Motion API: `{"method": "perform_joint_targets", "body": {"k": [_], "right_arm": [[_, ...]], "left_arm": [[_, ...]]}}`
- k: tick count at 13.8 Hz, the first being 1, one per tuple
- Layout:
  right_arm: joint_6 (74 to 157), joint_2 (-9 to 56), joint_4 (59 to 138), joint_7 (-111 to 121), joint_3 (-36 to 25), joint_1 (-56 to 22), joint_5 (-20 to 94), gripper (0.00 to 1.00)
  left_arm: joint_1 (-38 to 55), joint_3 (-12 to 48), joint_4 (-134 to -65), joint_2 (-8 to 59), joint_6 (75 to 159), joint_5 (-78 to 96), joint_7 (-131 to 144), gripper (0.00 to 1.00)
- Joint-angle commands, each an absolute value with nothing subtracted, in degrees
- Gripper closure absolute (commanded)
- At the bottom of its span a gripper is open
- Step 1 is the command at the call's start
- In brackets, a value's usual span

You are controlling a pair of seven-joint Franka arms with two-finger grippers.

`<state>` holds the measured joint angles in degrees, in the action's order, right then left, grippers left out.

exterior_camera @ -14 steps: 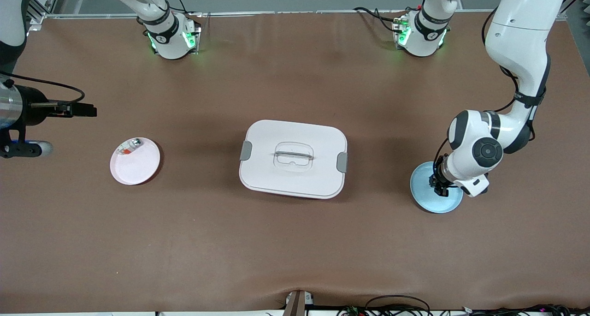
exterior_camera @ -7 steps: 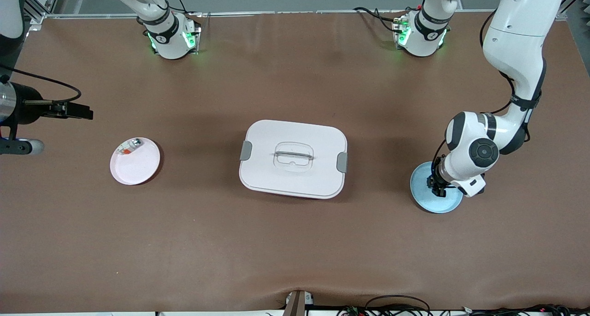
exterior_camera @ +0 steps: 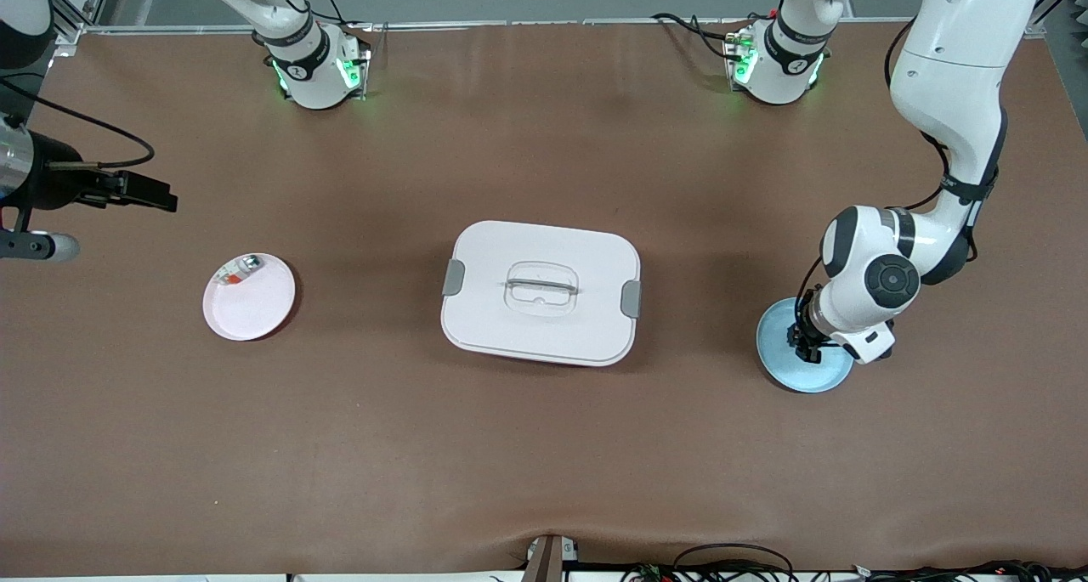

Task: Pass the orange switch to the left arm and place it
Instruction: 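Lower the switch onto the light-blue plate and open the left gripper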

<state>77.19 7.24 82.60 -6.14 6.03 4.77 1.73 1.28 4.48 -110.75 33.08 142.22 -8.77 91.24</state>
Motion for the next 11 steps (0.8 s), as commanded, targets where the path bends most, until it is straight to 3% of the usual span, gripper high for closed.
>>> {"method": "perform_joint_targets", "body": {"k": [1,2,6,11], "right_arm": [[80.68,1.76,89.91,-6.42,6.5,6.42,3.25,0.0],[80.86,1.67,90.0,-6.42,6.5,6.5,3.25,0.0],[82.34,0.53,91.05,-7.03,6.42,6.59,3.25,0.0],[87.71,-4.56,98.16,-8.35,6.42,7.12,3.51,0.0]], "left_arm": [[0.62,5.01,-110.74,32.78,143.09,-9.93,90.79,0.09],[0.7,5.1,-110.66,32.44,143.09,-9.93,90.79,0.0],[0.62,5.1,-110.65,29.28,142.91,-9.84,90.97,0.0],[0.79,5.54,-110.3,25.93,142.91,-9.84,76.34,0.0]]}}
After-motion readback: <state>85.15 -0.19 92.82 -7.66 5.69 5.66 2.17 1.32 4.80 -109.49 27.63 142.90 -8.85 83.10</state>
